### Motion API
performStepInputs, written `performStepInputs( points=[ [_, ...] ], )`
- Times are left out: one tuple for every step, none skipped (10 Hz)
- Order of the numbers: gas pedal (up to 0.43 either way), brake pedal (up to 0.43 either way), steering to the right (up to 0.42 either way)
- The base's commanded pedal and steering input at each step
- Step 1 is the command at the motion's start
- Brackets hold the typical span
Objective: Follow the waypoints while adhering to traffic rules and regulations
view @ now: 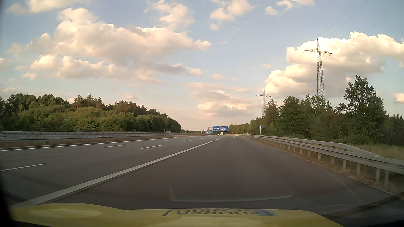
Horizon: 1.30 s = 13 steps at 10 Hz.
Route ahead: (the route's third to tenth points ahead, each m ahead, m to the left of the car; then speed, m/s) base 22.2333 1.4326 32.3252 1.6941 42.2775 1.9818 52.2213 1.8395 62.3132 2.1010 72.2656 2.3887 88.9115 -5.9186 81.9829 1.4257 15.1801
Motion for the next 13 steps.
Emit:
performStepInputs(
  points=[
    [0.449,0.000,0.051],
    [0.461,0.000,0.041],
    [0.480,0.000,0.037],
    [0.512,0.000,0.031],
    [0.512,0.000,0.025],
    [0.520,0.000,0.016],
    [0.531,0.000,0.012],
    [0.539,0.000,0.011],
    [0.559,0.000,0.010],
    [0.559,0.000,0.010],
    [0.571,0.000,0.010],
    [0.571,0.000,0.008],
    [0.571,0.000,0.004]
  ],
)
